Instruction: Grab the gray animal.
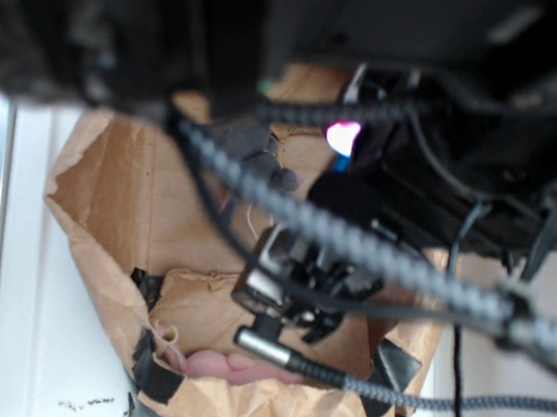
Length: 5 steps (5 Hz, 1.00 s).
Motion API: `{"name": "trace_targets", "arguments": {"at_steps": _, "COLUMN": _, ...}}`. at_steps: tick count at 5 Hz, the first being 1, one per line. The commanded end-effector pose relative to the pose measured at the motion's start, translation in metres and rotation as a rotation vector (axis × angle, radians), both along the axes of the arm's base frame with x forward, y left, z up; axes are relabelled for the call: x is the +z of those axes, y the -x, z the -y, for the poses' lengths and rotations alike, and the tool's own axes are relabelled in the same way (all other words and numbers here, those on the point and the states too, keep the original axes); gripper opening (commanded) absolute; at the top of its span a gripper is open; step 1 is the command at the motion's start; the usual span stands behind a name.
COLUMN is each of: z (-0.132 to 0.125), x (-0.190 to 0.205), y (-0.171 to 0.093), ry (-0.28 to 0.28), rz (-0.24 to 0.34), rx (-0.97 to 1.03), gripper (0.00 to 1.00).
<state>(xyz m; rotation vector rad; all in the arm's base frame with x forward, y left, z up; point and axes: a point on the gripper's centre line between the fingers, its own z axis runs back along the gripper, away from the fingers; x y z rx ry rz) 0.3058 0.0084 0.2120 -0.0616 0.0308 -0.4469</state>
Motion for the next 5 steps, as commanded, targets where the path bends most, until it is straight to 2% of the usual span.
{"name": "trace_targets", "arguments": {"at_steps": 1, "z": 0.011, "x": 0.020, "y": 0.004, "ry": -0.004, "rz": 0.076, "rx": -0.018, "gripper": 1.00}}
{"name": "trace_targets", "arguments": {"at_steps": 2, "z": -0.004, "x": 0.010, "y": 0.008, "ry": 0.036, "rz": 0.115, "rx": -0.237, "gripper": 1.00}}
{"name": "trace_targets", "arguments": {"at_steps": 3, "z": -0.019, "x": -0.007, "y": 0.025, "ry": 0.042, "rz": 0.150, "rx": -0.370, "gripper": 1.00}}
{"name": "trace_targets", "arguments": {"at_steps": 4, "z": -0.027, "x": -0.023, "y": 0.044, "ry": 0.007, "rz": 0.166, "rx": -0.477, "gripper": 1.00}}
{"name": "trace_targets", "arguments": {"at_steps": 5, "z": -0.038, "x": -0.040, "y": 0.042, "ry": 0.081, "rz": 0.224, "rx": -0.564, "gripper": 1.00}}
